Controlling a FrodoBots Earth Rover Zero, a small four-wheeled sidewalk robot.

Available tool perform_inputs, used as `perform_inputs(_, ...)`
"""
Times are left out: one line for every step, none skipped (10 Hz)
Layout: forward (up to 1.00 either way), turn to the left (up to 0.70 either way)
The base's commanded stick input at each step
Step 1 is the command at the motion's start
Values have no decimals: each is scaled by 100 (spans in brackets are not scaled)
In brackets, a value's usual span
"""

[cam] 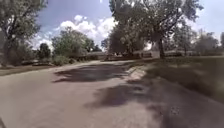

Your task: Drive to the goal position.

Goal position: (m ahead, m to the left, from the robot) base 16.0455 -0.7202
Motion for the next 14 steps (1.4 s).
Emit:
perform_inputs(70,0)
perform_inputs(70,0)
perform_inputs(70,0)
perform_inputs(70,0)
perform_inputs(70,0)
perform_inputs(70,0)
perform_inputs(70,0)
perform_inputs(70,0)
perform_inputs(70,0)
perform_inputs(70,0)
perform_inputs(70,0)
perform_inputs(70,0)
perform_inputs(70,0)
perform_inputs(70,0)
